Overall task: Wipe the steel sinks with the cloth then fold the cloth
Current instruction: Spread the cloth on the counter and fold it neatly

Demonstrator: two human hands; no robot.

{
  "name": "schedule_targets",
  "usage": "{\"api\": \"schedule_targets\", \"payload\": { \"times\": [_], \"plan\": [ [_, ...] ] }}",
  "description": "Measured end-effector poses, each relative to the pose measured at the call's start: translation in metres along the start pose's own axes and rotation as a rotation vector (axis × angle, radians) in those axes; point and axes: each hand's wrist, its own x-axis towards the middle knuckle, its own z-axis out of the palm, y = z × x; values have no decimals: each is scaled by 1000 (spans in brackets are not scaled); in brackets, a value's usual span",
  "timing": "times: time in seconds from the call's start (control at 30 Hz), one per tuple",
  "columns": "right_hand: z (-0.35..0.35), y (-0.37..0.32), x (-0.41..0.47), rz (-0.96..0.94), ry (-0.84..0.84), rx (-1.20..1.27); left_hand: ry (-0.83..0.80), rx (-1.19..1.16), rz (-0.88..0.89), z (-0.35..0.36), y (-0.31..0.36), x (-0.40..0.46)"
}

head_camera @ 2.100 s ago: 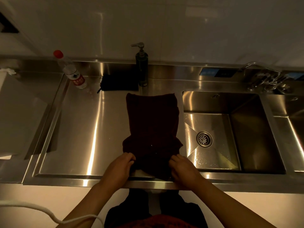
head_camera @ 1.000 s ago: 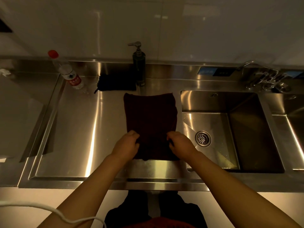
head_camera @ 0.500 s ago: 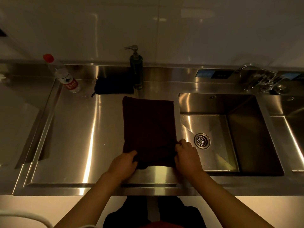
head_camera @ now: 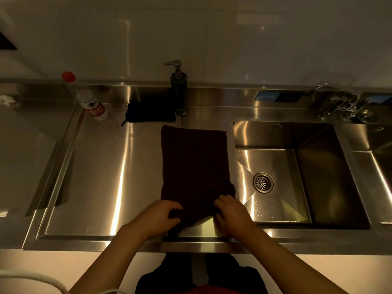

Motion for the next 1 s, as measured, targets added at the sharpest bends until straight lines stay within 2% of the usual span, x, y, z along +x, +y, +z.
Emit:
{"api": "schedule_targets", "payload": {
  "times": [0.1,0.23,0.3,0.37,0.5,0.6,0.73,1.0],
  "plan": [
    [-15,0,-3,45,87,158,128,37,-3,-10,-4,-6],
    [-41,0,4,101,33,348,253,27,13,-29,-4,-4],
    [-45,-1,14,118,83,287,312,102,42,-31,-1,5],
    [-41,-2,25,107,121,188,295,179,60,-26,2,21],
    [-19,-4,32,70,14,90,185,390,39,0,-4,41],
    [-5,-3,21,66,25,98,235,344,0,15,-18,35],
    [6,0,7,7,-70,52,325,268,-58,24,-35,15],
    [9,-8,-3,-8,21,22,285,310,-35,31,-46,-4]
  ]
}}
